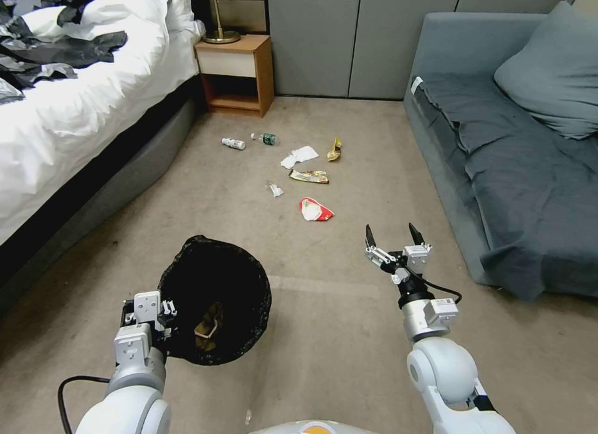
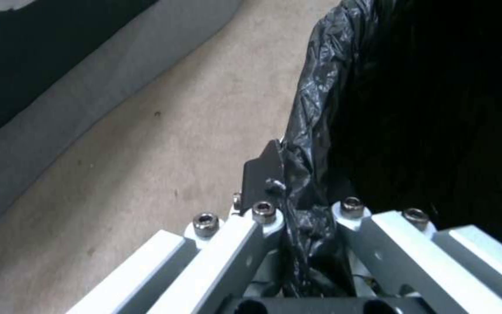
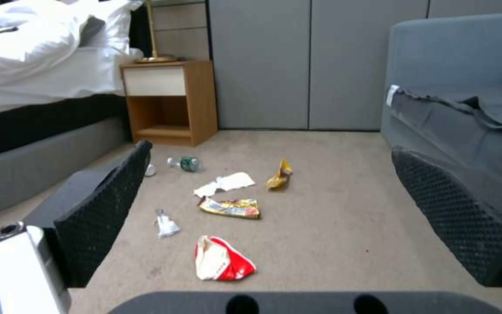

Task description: Pick up the trash bin, then pick up the garbage from the floor and place it into the trash bin.

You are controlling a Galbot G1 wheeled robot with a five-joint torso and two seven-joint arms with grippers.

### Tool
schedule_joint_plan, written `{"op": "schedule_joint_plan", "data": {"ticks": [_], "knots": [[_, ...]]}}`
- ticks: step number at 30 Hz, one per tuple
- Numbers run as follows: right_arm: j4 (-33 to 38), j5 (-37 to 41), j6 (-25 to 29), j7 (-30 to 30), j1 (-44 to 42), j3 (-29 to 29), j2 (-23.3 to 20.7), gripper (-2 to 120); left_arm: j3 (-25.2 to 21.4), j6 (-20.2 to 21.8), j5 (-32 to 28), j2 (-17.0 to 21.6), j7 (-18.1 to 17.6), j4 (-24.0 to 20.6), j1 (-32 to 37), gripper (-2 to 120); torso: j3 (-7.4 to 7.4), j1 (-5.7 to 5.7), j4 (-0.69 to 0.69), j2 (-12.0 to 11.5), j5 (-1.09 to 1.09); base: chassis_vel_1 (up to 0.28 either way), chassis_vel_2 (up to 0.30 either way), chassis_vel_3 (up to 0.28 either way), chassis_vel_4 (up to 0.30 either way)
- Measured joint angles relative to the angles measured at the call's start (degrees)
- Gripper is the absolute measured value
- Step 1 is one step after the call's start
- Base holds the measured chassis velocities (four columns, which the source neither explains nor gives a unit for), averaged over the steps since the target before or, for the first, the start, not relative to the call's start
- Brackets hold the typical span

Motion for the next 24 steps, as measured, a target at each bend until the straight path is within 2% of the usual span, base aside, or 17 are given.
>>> {"op": "schedule_joint_plan", "data": {"ticks": [24], "knots": [[0.4, 0.0, -0.2, 0.0, -0.3, 0.1, -0.1, 100, -0.3, 0.4, -0.5, 0.2, 0.0, 0.0, -0.9, 1, 0.01, 0.00, 0.01, 0.0, 0.00, -0.216, 0.221, 0.218, -0.221]]}}
